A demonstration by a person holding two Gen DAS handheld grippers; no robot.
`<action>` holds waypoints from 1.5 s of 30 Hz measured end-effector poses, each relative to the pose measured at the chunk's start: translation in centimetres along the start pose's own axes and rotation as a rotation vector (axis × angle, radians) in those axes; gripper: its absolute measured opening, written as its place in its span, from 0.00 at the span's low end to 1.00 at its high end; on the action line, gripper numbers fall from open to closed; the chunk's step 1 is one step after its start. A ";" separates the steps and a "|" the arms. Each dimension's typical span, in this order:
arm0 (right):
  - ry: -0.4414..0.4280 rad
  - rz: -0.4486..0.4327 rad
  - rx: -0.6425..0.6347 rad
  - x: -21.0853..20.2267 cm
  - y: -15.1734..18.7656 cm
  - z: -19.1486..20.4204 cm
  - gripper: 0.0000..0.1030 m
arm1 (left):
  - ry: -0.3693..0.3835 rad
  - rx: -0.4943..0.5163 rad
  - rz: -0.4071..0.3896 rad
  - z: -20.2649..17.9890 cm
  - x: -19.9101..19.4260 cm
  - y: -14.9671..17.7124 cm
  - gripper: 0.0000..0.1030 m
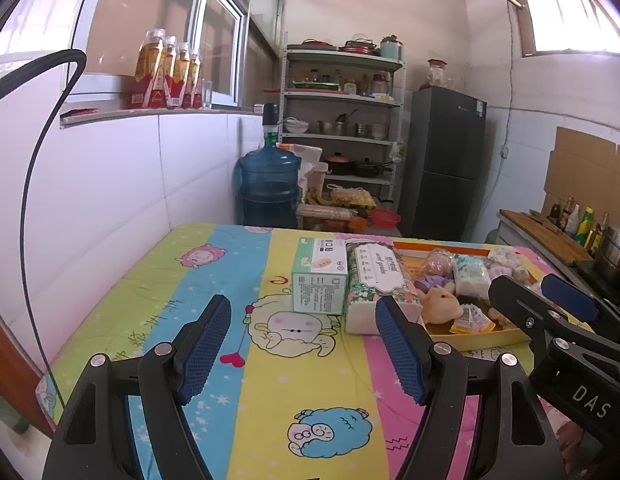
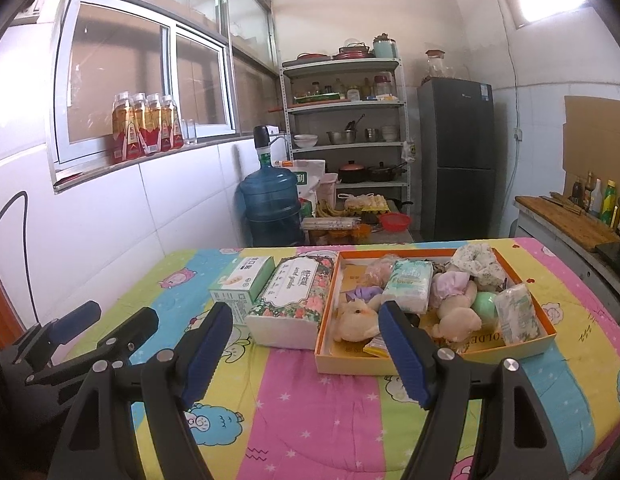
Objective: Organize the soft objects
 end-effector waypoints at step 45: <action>0.000 0.032 0.014 0.9 0.8 -0.3 0.73 | 0.005 -0.001 0.025 0.0 0.7 1.0 0.74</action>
Point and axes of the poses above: each gripper's, at about its wrist camera, not at the fingertips, and x roughly the way its jaws point, z to its left, y to its underside, the point moved 4 cm from there along x, roughly the way its jaws point, and after that the axes turned 14 degrees about -z, right-handed, at the moved point
